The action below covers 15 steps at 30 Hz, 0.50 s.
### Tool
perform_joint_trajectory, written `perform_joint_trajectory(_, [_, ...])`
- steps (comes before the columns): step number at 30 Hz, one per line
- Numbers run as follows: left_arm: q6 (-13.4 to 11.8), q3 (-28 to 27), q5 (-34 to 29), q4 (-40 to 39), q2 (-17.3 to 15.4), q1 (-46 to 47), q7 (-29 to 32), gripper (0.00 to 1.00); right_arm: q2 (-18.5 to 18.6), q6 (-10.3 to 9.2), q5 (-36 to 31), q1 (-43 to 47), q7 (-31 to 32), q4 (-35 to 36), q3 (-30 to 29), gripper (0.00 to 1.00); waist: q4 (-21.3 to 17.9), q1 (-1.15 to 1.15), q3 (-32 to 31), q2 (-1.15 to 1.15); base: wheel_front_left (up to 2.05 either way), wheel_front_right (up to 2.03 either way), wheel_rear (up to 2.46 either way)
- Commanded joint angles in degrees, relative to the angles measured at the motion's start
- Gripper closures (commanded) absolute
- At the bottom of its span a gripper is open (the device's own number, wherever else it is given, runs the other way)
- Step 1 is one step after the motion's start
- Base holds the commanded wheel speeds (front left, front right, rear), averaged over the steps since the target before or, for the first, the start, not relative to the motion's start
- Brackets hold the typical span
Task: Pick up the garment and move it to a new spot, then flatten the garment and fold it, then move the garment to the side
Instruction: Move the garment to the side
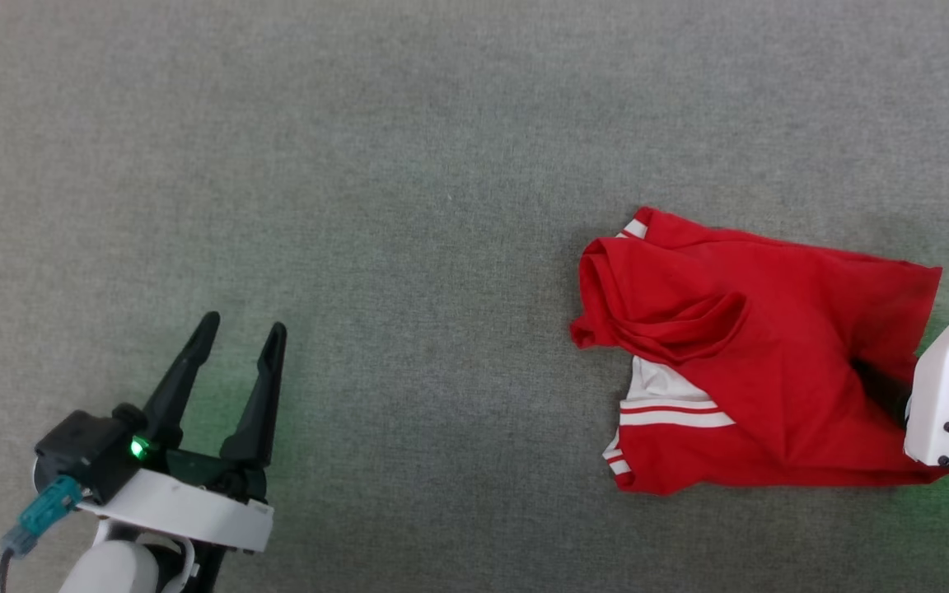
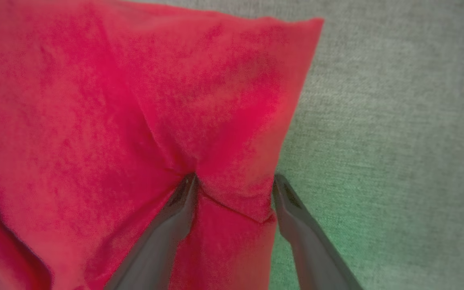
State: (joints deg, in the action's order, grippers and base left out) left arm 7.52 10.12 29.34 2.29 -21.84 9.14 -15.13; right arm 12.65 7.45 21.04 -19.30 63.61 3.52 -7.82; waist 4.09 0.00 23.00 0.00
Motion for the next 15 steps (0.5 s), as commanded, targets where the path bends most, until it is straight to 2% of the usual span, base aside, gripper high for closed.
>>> perform_joint_trajectory(1, [-0.1, 0.1, 0.5, 0.0, -0.2, 0.7, 0.1, 0.0, -1.8, 0.05, -0.2, 2.2, 0.9, -2.4, 1.5, 0.58, 0.2, 0.0, 0.9, 0.0, 0.0, 0.0, 0.0])
perform_joint_trajectory(2, [-0.1, 0.2, 0.5, 0.1, -0.3, 1.0, 0.1, 0.0, -2.1, 0.05, -0.3, 2.1, 0.3, -2.3, 1.3, 0.93, 0.1, 0.0, 1.1, 0.0, 0.0, 0.0, 0.0])
perform_joint_trajectory(3, [-0.1, 0.3, 0.3, 0.2, -0.4, 1.3, 0.1, 0.0, -2.1, 0.05, -0.4, 2.1, -0.1, -2.3, 1.3, 1.0, 0.0, 0.0, 1.2, 0.0, 0.0, 0.0, 0.0])
perform_joint_trajectory(9, [-0.1, -0.3, -1.1, -0.3, -0.7, 1.4, 0.1, 0.0, -2.0, -0.01, 0.2, 1.5, -3.9, -1.8, 0.6, 1.0, -2.5, 0.0, 1.0, 0.0, 0.0, 0.0, 0.0])
perform_joint_trajectory(15, [-0.1, -0.4, -2.3, -2.1, -1.7, 1.2, 0.1, 0.0, -1.5, -0.02, 1.6, 1.3, -10.3, 0.1, -1.5, 1.0, -7.1, 0.0, 0.8, 0.0, 0.0, 0.0, 0.0])
